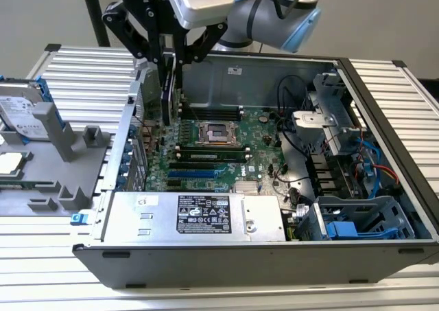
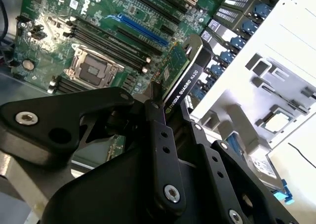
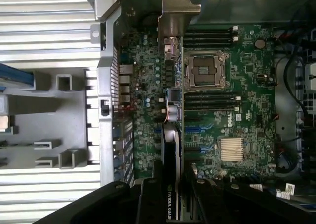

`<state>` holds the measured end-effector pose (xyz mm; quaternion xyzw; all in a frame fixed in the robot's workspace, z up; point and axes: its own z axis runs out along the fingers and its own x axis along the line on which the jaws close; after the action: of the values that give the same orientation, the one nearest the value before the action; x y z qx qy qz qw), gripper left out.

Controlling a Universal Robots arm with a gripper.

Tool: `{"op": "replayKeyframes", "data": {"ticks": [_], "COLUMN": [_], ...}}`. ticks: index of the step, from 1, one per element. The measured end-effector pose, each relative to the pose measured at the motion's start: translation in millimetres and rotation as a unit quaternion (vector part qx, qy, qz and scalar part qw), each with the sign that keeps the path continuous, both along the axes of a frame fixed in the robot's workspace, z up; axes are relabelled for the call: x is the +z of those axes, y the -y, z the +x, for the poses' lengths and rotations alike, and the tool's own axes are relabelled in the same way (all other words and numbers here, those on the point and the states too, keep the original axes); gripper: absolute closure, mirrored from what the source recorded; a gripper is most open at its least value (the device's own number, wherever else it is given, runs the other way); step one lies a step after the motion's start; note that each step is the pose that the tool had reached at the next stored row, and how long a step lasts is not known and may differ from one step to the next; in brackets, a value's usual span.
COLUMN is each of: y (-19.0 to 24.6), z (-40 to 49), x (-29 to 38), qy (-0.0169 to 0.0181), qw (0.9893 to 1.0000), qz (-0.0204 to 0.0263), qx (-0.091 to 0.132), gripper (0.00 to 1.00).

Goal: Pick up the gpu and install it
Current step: 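Pick up the gpu and move the gpu toward the slot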

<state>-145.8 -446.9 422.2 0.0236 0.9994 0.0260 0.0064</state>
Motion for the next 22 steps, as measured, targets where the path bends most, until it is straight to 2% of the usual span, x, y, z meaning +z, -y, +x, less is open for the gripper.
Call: {"op": "replayKeyframes", "data": {"ticks": [22], "y": [0.0], "z": [12.5], "x": [0.0], "qy": [0.0000], "qw": [1.0000], "qz": [0.0000], "qx": [0.000], "gripper": [1.00]}}
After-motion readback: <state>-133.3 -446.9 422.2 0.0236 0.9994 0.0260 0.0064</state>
